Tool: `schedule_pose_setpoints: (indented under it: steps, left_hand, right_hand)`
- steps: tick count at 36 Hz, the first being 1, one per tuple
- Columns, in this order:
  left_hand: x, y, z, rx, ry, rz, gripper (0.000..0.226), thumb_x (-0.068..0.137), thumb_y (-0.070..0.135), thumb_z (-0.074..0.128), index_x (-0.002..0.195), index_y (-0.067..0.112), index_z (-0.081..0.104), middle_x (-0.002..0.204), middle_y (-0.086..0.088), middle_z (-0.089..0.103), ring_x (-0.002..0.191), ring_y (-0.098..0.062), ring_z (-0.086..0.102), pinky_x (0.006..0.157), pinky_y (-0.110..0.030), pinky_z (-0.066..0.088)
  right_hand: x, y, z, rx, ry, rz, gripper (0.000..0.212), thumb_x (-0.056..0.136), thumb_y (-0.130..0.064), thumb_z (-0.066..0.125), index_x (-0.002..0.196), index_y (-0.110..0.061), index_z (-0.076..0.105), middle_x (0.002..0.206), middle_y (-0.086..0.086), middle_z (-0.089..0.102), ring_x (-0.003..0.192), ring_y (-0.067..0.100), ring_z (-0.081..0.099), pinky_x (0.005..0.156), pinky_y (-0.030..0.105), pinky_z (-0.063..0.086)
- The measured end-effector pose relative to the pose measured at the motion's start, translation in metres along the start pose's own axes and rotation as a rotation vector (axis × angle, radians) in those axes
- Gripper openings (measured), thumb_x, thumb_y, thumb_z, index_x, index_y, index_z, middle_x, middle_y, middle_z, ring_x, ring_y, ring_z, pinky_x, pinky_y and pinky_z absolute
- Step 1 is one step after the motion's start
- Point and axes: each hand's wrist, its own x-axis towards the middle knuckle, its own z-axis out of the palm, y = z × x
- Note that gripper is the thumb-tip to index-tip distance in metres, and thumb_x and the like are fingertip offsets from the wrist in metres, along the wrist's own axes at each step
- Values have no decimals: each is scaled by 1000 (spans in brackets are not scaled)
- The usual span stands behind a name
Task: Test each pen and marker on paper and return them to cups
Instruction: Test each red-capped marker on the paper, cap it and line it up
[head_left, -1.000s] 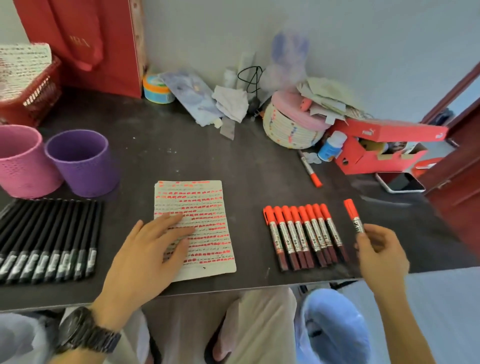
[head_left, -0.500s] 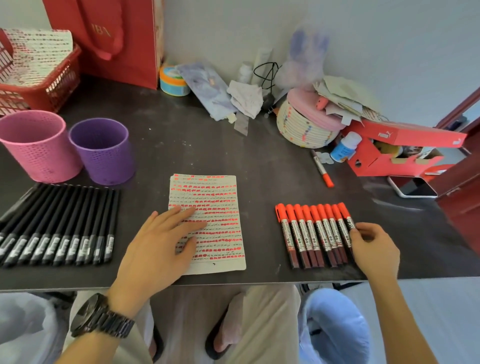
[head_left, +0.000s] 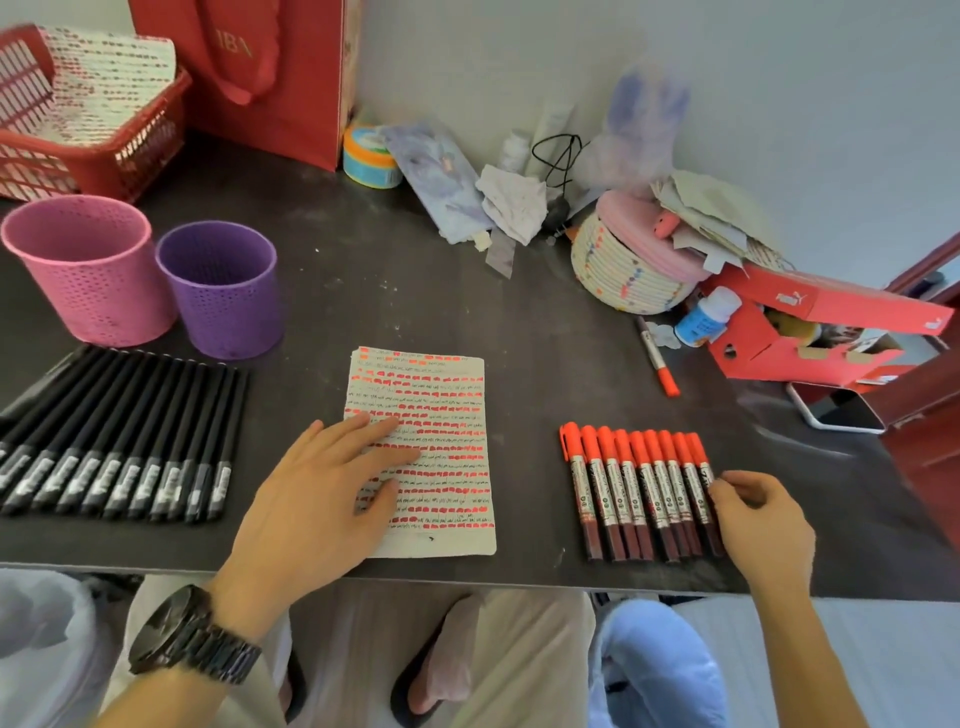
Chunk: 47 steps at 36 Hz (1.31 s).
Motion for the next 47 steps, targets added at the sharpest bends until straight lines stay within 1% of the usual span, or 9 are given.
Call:
schedule_pose_setpoints:
  steps: [10, 14, 19, 25, 32, 37, 40, 42, 47]
  left_hand:
    - [3, 2, 0, 81, 41, 36, 44, 94, 46, 38, 129, 45, 65, 154, 5, 46, 146, -19, 36, 119, -44, 29]
    - [3, 3, 0, 117, 32, 31, 45, 96, 49, 33, 132, 49, 61, 154, 8, 46, 145, -16, 38, 121, -41, 23]
    - [4, 2, 0, 87, 10, 1, 45, 97, 50, 38, 139, 50, 52, 158, 16, 37, 148, -9, 28, 124, -34, 8]
    - [6, 2, 0, 84, -4, -16, 51, 95, 56, 30, 143, 50, 46, 160, 22, 29, 149, -2, 21, 122, -27, -2]
    - [8, -1, 2, 109, -7, -13, 50, 95, 55, 33, 142, 52, 46, 159, 23, 28, 149, -3, 20, 122, -27, -1]
    - [8, 0, 2, 76, 17, -23, 48, 94, 56, 38, 139, 51, 51, 159, 19, 31, 149, -8, 23, 120, -28, 5]
    - [8, 0, 2, 69, 29, -13, 43, 97, 55, 44, 139, 52, 50, 160, 20, 28, 149, -7, 21, 120, -28, 7]
    - [7, 0, 1, 22, 71, 6, 40, 97, 49, 54, 137, 49, 54, 157, 18, 34, 147, -10, 28, 120, -32, 16]
    - [5, 5, -3, -104, 191, 20, 36, 96, 49, 53, 130, 41, 62, 145, 22, 45, 140, -6, 37, 117, -36, 30]
  right_hand:
    - [50, -63, 36, -99, -65, -212, 31, 91, -23, 66, 120, -12, 65, 121, 19, 64, 114, 39, 59, 100, 47, 45]
    - [79, -83, 56, -255, -144, -258, 37, 91, -21, 63, 127, -12, 62, 135, 27, 54, 125, 47, 48, 108, 48, 36]
    - [101, -93, 73, -371, -220, -258, 50, 96, -25, 55, 146, -19, 51, 158, 19, 37, 143, 43, 34, 114, 49, 31]
    - [96, -99, 79, -382, -190, -262, 41, 97, -24, 50, 138, -25, 59, 136, 17, 62, 123, 47, 51, 101, 51, 48]
    - [89, -108, 75, -385, -189, -335, 28, 96, -18, 55, 118, -24, 72, 124, 17, 68, 111, 42, 61, 89, 43, 50]
    - [76, -120, 69, -116, -222, -258, 18, 91, -18, 63, 102, -29, 73, 115, 7, 73, 110, 35, 65, 94, 41, 49]
    - [53, -130, 65, 356, -279, -140, 17, 88, -9, 67, 94, -25, 66, 98, 9, 75, 87, 27, 70, 93, 49, 55]
    - [26, -138, 59, 678, -345, -85, 24, 86, 1, 68, 99, -17, 58, 90, 14, 74, 71, 21, 71, 81, 45, 60]
    - [-60, -142, 38, 983, -482, -114, 32, 86, 4, 70, 112, -14, 66, 96, 3, 77, 94, 27, 76, 82, 38, 62]
